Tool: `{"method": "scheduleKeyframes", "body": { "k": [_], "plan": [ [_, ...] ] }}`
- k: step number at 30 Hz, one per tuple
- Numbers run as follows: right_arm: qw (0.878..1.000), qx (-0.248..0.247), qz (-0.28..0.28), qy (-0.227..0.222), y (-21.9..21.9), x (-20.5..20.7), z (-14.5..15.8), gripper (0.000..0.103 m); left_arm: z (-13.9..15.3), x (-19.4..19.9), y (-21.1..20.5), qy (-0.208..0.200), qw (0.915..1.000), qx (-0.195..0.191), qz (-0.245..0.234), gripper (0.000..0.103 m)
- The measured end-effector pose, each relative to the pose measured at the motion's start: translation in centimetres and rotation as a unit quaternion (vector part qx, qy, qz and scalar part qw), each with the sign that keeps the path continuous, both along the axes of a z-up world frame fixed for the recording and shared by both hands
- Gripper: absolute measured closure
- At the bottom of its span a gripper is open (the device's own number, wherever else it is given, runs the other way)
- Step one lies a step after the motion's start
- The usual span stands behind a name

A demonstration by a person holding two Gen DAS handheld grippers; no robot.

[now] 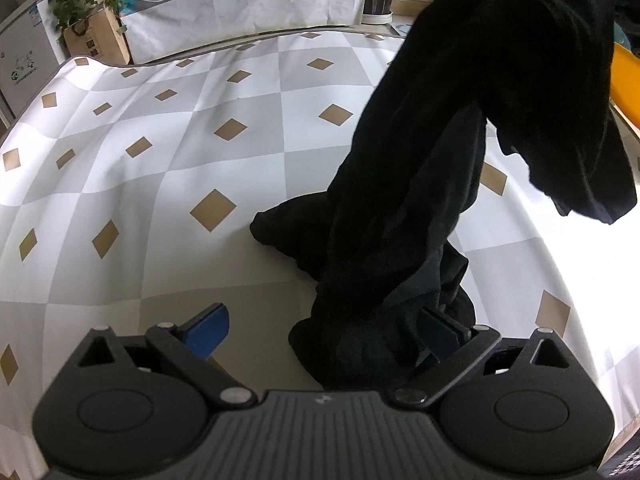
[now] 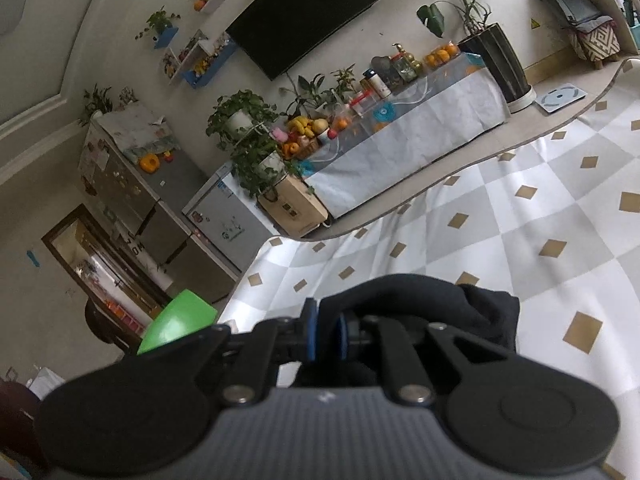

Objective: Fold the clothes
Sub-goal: 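Lift the gripped black garment up off the mat with the right tool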

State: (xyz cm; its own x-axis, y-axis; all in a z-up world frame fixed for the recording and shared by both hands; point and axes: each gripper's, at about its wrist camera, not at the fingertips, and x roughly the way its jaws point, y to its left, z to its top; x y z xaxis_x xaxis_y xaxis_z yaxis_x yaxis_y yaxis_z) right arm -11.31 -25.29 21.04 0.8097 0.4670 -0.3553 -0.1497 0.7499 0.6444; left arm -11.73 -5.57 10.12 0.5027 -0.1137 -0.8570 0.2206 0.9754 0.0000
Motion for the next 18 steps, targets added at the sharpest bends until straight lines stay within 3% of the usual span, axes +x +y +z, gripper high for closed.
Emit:
{"method": "scheduleKeyframes", "body": {
  "k": [6,12,18],
  "plan": [
    [0.999,-0.014,0.036,-0.007,1.5,-0.1,0.3,0.087,-0.1,-0.4,-0.5,0.001,0.9999,0.004,-0.010,0.003],
    [0.993,-0.098,0.050,0.053,4.2,0.6,-1.2,0.051,-0.2,-0.5,-0.5,0.007,0.9999,0.002,-0.011,0.003],
    [0.993,-0.097,0.047,0.055,4.3,0.2,-1.3,0.042,0.1,-0.9,-0.6,0.006,0.9999,0.002,-0.012,0.003]
  ]
}}
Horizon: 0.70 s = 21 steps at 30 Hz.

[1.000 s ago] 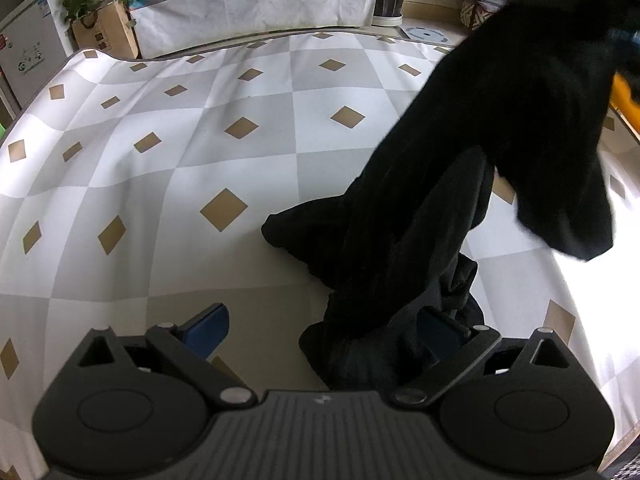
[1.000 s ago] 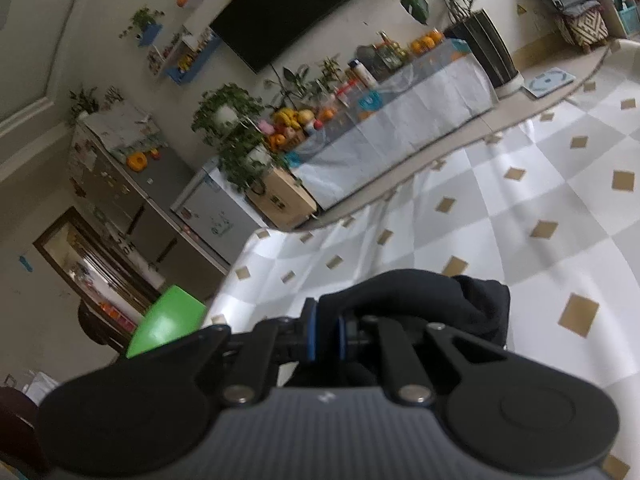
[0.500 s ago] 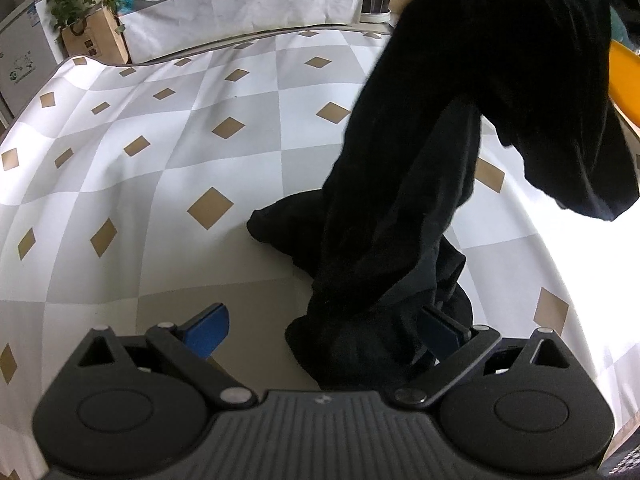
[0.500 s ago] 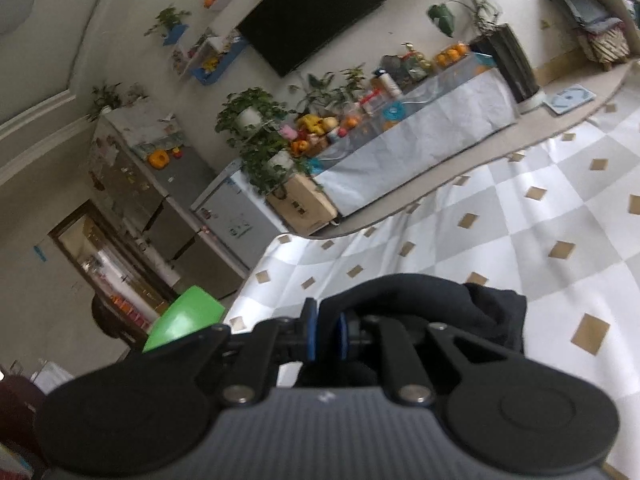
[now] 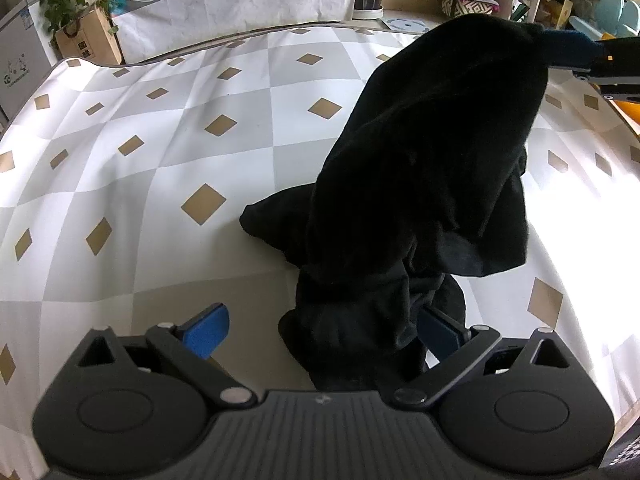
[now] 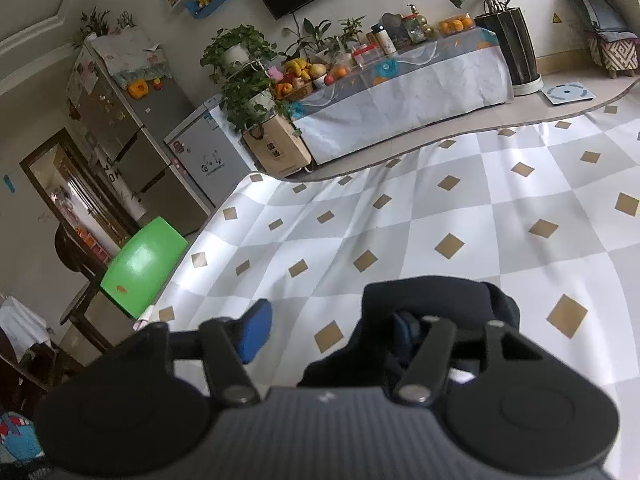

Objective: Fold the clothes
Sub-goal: 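Lift the gripped black garment up off the mat with the right tool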

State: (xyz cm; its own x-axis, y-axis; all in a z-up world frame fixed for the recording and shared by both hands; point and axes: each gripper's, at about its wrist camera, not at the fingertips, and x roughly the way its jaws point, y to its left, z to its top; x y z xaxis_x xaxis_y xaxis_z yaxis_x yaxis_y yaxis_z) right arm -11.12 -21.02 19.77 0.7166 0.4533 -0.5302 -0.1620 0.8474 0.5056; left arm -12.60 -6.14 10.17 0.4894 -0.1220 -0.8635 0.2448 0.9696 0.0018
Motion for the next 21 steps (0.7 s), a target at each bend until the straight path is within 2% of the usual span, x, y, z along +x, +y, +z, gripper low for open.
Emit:
{"method": "scheduleKeyframes", "body": {
  "k": [4,11,15,17,19,21],
  "plan": [
    [1.000,0.001,0.017,0.000,0.4,-0.3,0.1,0.036,0.4,-0.7,-0.2,-0.004,1.0000,0.000,-0.005,0.003],
    [1.000,0.014,0.006,-0.004,0.2,-0.7,0.4,0.035,0.5,-1.9,-0.5,-0.007,1.0000,0.002,-0.005,0.003],
    [0.998,0.039,0.035,-0.043,0.6,-0.9,1.3,0.031,0.5,-2.4,-0.1,-0.008,1.0000,0.001,0.005,0.003],
    [0.998,0.035,0.040,-0.037,1.3,-0.5,1.1,0.026,0.3,-2.8,0.2,-0.003,0.9999,-0.004,0.010,0.003],
    [0.999,0.014,0.033,-0.007,2.0,0.2,0.4,0.026,0.1,-2.9,0.3,-0.001,0.9999,0.001,0.010,0.003],
    [0.999,0.022,0.033,0.012,2.3,0.5,0.0,0.026,-0.1,-3.1,0.3,0.000,0.9999,0.007,0.010,0.003]
  ]
}}
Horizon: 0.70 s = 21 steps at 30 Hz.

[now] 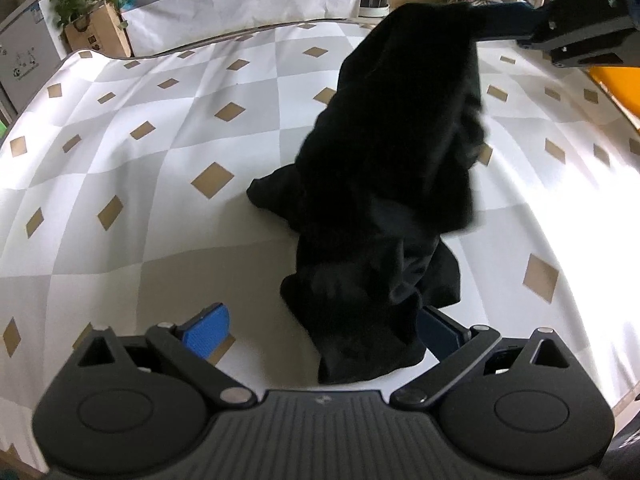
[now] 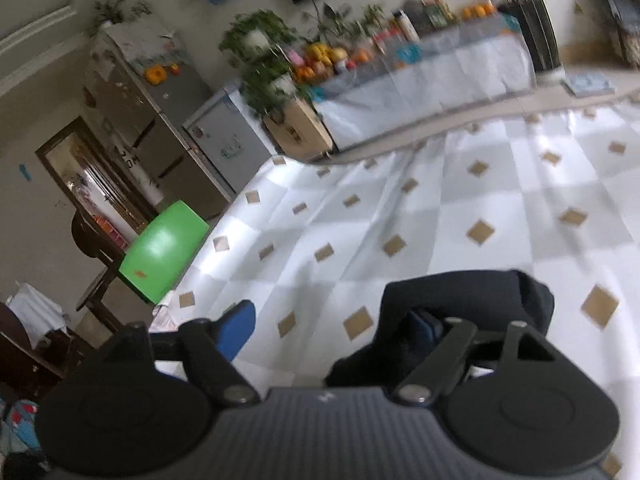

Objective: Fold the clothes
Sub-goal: 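Lift the gripped black garment up off the mat with the right tool, then lower the black garment onto the mat and open the right tool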

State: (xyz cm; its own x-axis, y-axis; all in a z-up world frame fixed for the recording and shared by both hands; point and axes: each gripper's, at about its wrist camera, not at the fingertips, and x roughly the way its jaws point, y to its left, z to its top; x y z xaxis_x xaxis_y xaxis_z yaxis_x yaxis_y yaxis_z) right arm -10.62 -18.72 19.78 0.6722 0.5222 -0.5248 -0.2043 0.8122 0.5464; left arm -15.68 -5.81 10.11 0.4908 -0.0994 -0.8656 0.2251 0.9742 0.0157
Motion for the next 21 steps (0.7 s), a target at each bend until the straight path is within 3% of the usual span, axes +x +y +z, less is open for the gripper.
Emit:
{"method": "scheduleKeyframes", "body": {
  "k": [2,6,9,12,18,21],
  "plan": [
    [0.999,0.033,0.008,-0.011,-0.2,-0.2,0.4,0.025,-0.1,-0.1,0.1,0.001,1.0000,0.000,0.000,0.003],
    [0.996,0.079,0.016,-0.045,-0.6,-0.3,0.7,0.007,-0.4,-0.1,0.2,0.004,1.0000,0.000,0.000,0.003],
    [0.999,0.011,-0.001,0.042,0.1,1.3,-1.0,0.006,-0.9,-0.1,0.3,0.008,0.9999,0.005,-0.002,0.003],
    [0.993,0.006,-0.017,0.117,-0.2,2.1,-3.0,0.006,-1.5,-0.1,0.5,0.016,0.9999,0.005,-0.002,0.003],
    [0.987,-0.057,0.001,0.149,-0.8,1.3,-3.5,0.006,-1.9,-0.1,0.6,0.022,0.9997,0.004,0.000,0.003],
    [0.990,-0.033,-0.001,0.134,-1.1,1.1,-3.1,0.006,-1.8,0.0,0.5,0.023,0.9997,-0.003,0.002,0.003]
  ]
}}
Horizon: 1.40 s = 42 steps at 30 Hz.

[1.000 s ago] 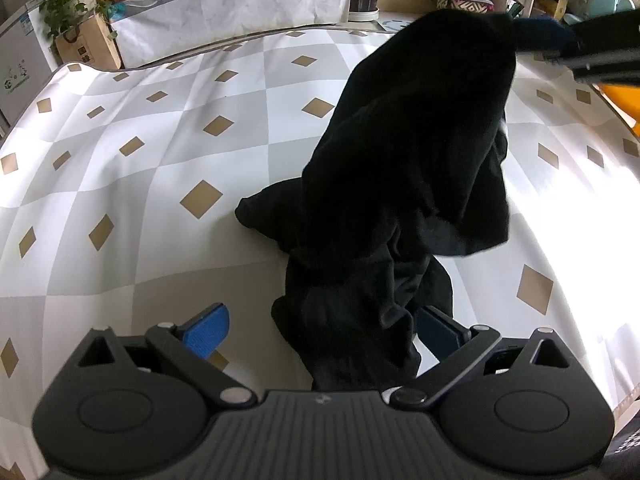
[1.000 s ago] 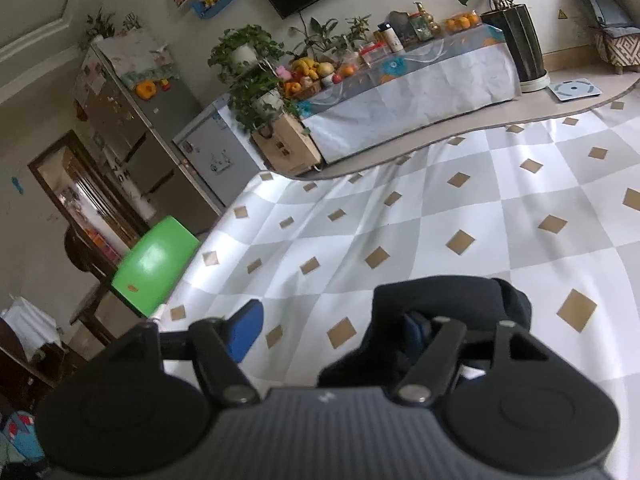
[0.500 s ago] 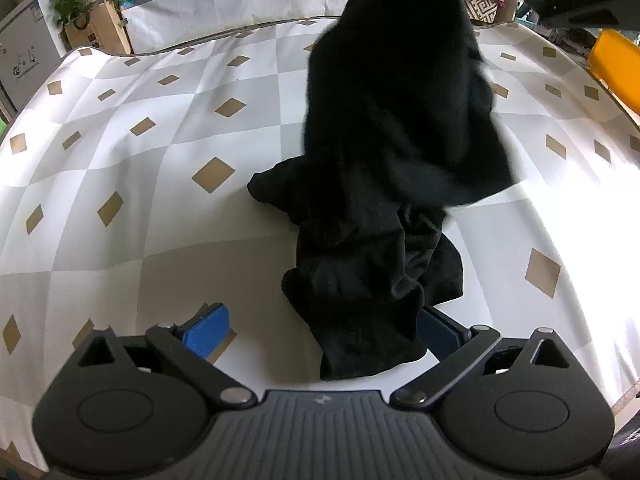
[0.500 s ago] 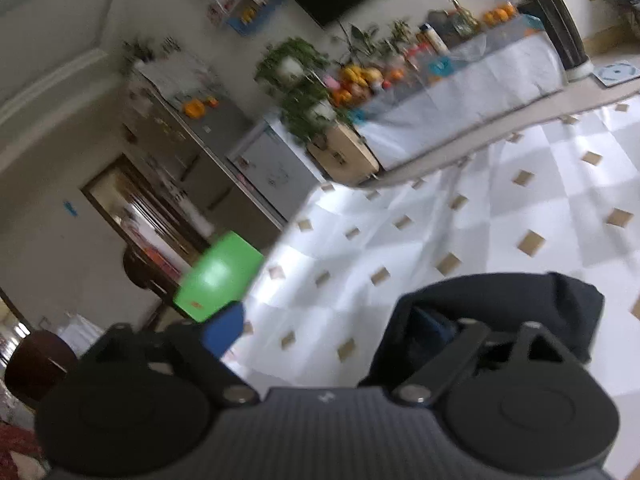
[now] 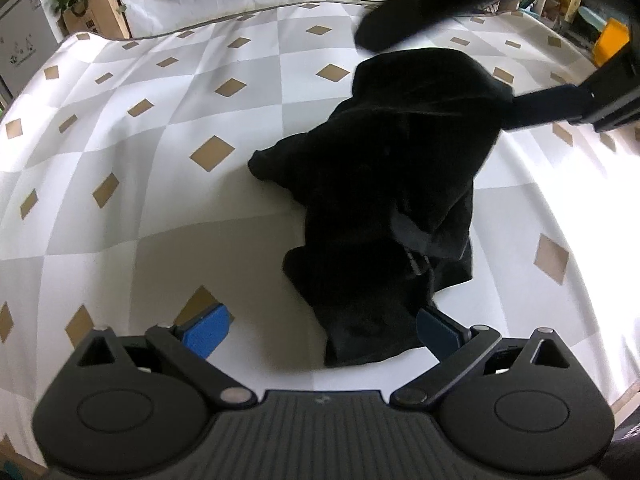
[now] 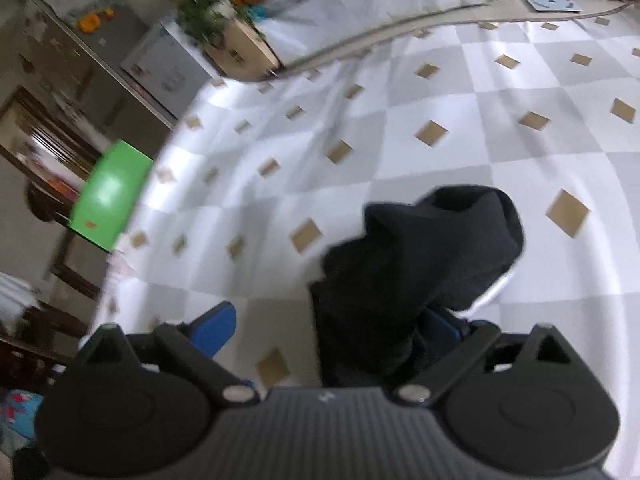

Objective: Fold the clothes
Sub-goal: 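Lower the black garment onto the mat and open the right tool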

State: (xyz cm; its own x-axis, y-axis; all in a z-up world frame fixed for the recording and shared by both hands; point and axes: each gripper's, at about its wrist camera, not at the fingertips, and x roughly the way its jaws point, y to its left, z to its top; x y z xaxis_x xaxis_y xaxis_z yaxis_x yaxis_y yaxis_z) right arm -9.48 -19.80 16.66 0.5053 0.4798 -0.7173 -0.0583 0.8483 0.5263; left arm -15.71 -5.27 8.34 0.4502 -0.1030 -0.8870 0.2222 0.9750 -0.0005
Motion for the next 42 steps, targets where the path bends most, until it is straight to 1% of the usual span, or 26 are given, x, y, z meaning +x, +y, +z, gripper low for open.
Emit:
{"method": "scheduleKeyframes", "body": {
  "k": [1,3,5,8,10,13,14,17,21,26,30,35,39,42],
  "plan": [
    [1.000,0.012,-0.001,-0.010,-0.1,-0.1,0.2,0.006,0.0,0.0,-0.1,-0.001,1.0000,-0.001,-0.001,0.003],
    [0.997,0.047,-0.009,-0.054,-0.1,-0.1,1.0,0.003,0.1,-0.1,-0.3,-0.002,1.0000,-0.003,-0.004,0.003],
    [0.991,0.085,-0.020,-0.098,-0.1,-0.3,1.6,0.001,0.1,-0.2,-0.4,-0.003,1.0000,0.001,-0.008,0.003],
    [0.990,0.101,-0.015,-0.093,0.4,0.2,1.7,0.000,0.0,-0.1,-0.5,-0.001,1.0000,0.004,-0.008,0.003],
    [0.988,0.116,-0.015,-0.100,0.4,0.2,2.0,0.000,0.0,-0.1,-0.5,0.000,1.0000,0.002,-0.007,0.003],
    [0.979,0.158,-0.004,-0.126,0.0,0.2,3.0,0.000,0.2,-0.1,-0.4,-0.002,1.0000,-0.004,-0.006,0.003],
    [0.979,0.155,-0.005,-0.132,-0.2,0.2,3.2,0.000,0.2,-0.1,-0.4,-0.004,1.0000,-0.003,-0.006,0.003],
    [0.985,0.102,-0.025,-0.135,-0.8,-0.1,3.6,0.000,0.4,0.0,-0.2,-0.006,1.0000,-0.002,-0.003,0.003],
    [0.992,0.036,-0.048,-0.115,-2.1,-0.6,3.5,0.000,0.6,0.2,-0.2,-0.003,1.0000,-0.008,0.004,0.003],
    [0.993,-0.044,-0.072,-0.078,-3.7,-1.7,2.2,0.000,0.9,0.2,-0.6,-0.007,0.9999,-0.010,-0.002,0.003],
    [0.992,-0.084,-0.076,-0.058,-4.9,-3.2,1.1,0.000,1.1,-0.1,-1.1,-0.011,0.9999,-0.003,-0.008,0.003],
    [0.988,-0.121,-0.089,-0.030,-6.0,-5.1,0.1,0.000,1.6,-0.6,-1.1,-0.020,0.9998,-0.005,0.002,0.003],
    [0.982,-0.167,-0.089,-0.008,-6.3,-6.4,-0.4,0.000,1.2,-1.8,-0.9,-0.012,0.9998,0.000,0.016,0.003],
    [0.976,-0.197,-0.096,0.018,-6.6,-7.3,-1.1,0.000,1.1,-3.1,-0.9,-0.011,0.9997,0.002,0.021,0.003]
  ]
}}
